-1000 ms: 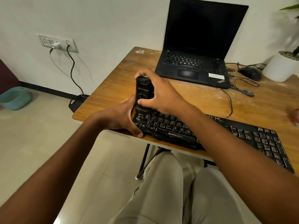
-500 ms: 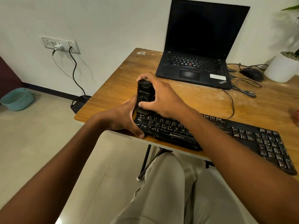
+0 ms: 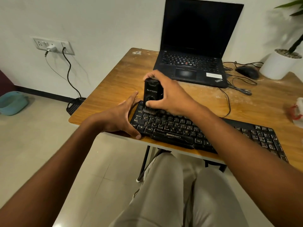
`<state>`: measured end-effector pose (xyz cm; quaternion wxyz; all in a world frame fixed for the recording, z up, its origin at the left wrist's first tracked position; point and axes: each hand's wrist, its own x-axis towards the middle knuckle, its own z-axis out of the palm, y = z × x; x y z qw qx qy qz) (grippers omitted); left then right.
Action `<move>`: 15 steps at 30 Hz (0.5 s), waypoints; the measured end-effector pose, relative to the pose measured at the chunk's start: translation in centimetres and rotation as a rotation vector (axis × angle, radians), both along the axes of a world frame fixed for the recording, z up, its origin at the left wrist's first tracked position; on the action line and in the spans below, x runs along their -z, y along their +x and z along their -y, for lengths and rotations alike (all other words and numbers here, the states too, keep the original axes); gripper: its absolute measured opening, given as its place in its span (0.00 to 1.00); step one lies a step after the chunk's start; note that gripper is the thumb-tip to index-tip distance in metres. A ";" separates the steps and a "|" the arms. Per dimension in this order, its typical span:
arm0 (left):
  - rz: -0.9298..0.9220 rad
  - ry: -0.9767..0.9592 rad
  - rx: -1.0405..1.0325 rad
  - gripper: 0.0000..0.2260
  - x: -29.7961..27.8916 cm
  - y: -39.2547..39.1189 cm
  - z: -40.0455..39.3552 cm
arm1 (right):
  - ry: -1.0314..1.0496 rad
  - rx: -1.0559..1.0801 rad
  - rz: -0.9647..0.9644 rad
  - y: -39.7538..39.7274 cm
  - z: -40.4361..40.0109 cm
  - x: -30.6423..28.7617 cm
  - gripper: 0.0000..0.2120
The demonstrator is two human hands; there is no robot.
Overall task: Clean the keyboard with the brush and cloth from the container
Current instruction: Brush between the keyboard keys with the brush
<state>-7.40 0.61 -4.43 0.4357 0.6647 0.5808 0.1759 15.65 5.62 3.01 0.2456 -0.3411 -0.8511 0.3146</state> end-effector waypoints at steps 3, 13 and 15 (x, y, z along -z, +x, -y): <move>0.003 -0.006 0.000 0.75 -0.1 0.0 0.0 | 0.002 -0.021 0.109 0.5 -0.3 0.4 0.31; 0.007 -0.002 0.014 0.75 0.0 0.0 0.0 | -0.024 0.011 0.133 0.8 -0.2 -0.5 0.34; 0.013 0.001 0.015 0.75 -0.1 0.0 0.0 | -0.039 -0.002 0.092 0.3 0.1 0.2 0.33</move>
